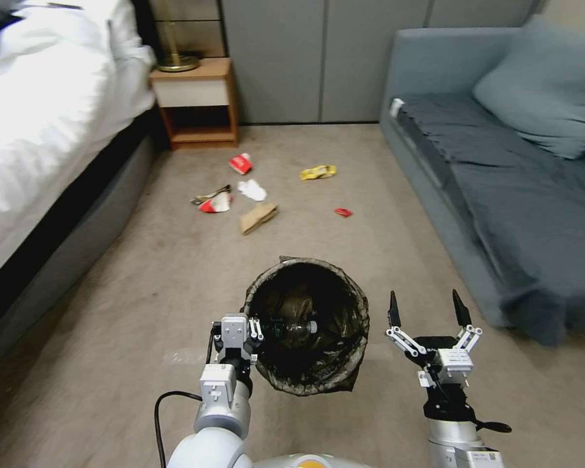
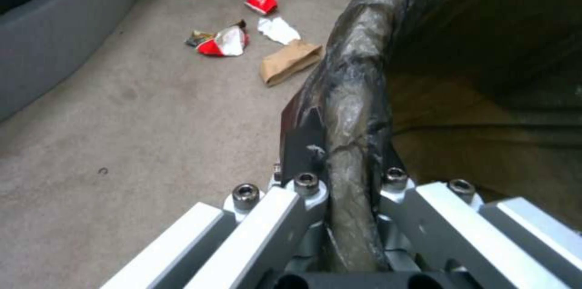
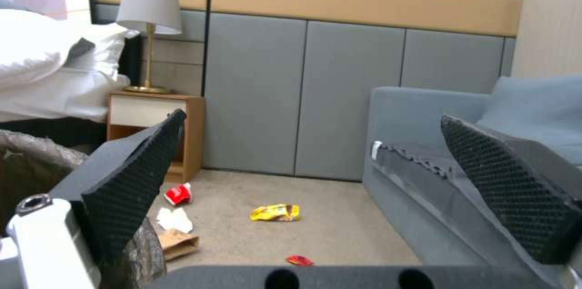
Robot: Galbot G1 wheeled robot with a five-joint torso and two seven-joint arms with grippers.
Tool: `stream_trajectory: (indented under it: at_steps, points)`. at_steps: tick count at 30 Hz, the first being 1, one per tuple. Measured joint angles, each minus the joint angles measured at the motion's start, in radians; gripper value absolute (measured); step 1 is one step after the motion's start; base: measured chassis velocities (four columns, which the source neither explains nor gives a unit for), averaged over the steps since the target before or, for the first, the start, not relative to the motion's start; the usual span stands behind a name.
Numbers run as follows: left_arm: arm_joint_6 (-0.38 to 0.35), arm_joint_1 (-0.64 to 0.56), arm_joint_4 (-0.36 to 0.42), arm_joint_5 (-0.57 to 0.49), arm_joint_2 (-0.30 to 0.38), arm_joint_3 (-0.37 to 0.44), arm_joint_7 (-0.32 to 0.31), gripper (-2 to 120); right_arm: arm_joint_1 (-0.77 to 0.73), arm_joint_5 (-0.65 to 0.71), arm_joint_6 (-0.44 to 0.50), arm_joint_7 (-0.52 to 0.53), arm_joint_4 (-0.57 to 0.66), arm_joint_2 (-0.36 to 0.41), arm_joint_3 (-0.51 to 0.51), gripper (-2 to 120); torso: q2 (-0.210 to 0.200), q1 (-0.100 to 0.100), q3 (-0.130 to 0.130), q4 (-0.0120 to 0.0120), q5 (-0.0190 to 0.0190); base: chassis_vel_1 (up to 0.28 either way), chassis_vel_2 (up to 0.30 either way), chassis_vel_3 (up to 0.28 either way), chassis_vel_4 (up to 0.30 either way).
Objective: Pick up the trash bin, then pick up the garbage from the floor and place it into the trash bin.
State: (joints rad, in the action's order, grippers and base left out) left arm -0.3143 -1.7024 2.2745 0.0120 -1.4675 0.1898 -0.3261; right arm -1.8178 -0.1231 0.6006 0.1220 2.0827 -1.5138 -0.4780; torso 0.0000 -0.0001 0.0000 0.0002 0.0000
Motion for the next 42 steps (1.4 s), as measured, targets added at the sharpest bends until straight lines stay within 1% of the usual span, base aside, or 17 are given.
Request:
stream_trajectory:
  at_steps: [4,28,34,42]
  points:
    - [0.002,0.001,0.000,0.002,-0.001,0.000,0.001,0,-0.001,-0.002,0.003,-0.001,-0.002,0.000,-0.001,100,0.000,0.000,0.000,-0.0006,0.0000,0.000,0.008,0.006,0.013]
    - [0.012,0.001,-0.011,0.017,-0.001,0.000,0.010,0,0.003,-0.001,0.014,-0.017,-0.013,-0.005,-0.018,100,0.000,0.000,0.000,-0.0003,0.0000,-0.004,0.005,0.003,-0.004]
    - [0.012,-0.001,-0.011,0.017,-0.001,0.000,0.010,0,0.004,-0.001,0.014,-0.017,-0.013,-0.006,-0.018,100,0.000,0.000,0.000,-0.0003,0.0001,-0.122,0.123,0.128,-0.101]
    - [0.013,0.001,-0.009,0.020,0.000,0.013,0.010,0,0.006,0.000,0.014,-0.017,-0.013,-0.004,-0.019,100,0.000,0.000,0.000,-0.0003,-0.0002,-0.216,0.222,0.214,-0.217]
